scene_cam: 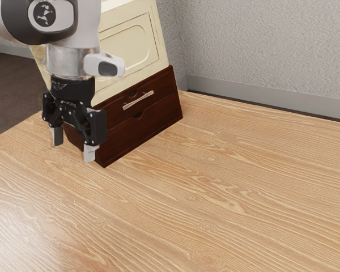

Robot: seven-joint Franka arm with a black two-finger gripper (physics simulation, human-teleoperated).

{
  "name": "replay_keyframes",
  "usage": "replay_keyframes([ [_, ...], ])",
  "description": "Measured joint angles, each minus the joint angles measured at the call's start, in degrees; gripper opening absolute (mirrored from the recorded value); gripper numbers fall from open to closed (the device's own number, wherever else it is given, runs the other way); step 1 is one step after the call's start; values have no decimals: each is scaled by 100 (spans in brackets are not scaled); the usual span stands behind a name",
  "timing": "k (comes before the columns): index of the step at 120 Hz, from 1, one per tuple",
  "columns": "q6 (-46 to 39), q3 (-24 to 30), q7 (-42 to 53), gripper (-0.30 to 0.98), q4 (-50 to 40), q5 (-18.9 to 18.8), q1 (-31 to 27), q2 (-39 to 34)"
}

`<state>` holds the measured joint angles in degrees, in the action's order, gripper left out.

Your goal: Pull the drawer handle with one arm to open the drawer

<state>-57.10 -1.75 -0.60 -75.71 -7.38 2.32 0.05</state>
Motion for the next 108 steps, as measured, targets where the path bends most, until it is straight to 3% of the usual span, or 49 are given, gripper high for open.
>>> replay_keyframes([
  [28, -1444, -1, -37, 69, -51, -75, -20, -2],
  [58, -1623, 48, -62, 69, 1011, -76, -77, -135],
  [67, -1872, 51, -64, 69, 1079, -124, -78, 129],
  [78, -2393, 26, 52, 69, 1113, -450, -46, 702],
  [95, -3333, 14, 364, 69, 1149, -610, -629, 1461],
  [108, -3900, 27, 603, 69, 1192, -673, -694, 1768],
])
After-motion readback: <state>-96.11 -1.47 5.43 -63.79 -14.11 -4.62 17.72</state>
